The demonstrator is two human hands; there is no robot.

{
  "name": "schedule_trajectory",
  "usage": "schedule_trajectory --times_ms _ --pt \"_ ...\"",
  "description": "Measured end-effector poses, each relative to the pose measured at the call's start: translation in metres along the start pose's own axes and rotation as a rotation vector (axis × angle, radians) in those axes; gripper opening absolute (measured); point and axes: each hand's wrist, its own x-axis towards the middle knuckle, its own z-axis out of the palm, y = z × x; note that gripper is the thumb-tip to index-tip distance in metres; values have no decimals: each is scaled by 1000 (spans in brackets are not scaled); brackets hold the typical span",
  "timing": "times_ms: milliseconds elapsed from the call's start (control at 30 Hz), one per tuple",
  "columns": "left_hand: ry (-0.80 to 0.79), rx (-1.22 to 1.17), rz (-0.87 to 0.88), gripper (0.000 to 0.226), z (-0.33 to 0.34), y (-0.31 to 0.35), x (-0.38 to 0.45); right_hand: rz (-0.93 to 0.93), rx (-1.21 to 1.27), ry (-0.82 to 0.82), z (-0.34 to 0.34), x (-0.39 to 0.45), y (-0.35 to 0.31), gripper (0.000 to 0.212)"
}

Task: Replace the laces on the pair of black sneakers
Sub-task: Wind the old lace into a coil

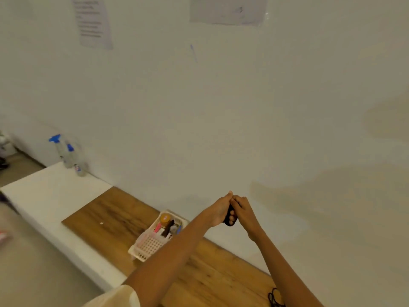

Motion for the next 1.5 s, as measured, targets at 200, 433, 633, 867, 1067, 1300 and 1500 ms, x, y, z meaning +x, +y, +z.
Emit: schedule_trajectory --times_ms 200,433,633,867,1067,1300,1500 --pt "439 -41 -152 56 -67 -81 14 91 -82 -112 108 23 68 39" --pt "564 -119 -278 48 -163 -156 0 327 -89 -324 217 14 110 26" --pt "680 -137 -328 45 -277 -213 35 410 20 -275 330 47 152 17" --pt "570 -40 -409 50 -373 -241 107 430 76 -78 414 94 221 17" --pt "455 66 -440 41 -388 -252 153 543 -33 38 440 125 263 20" --pt "402 286 -340 39 -396 -259 150 718 -29 69 467 130 276 23" --pt "330 237 -333 40 -414 -257 145 874 105 165 467 133 276 23"
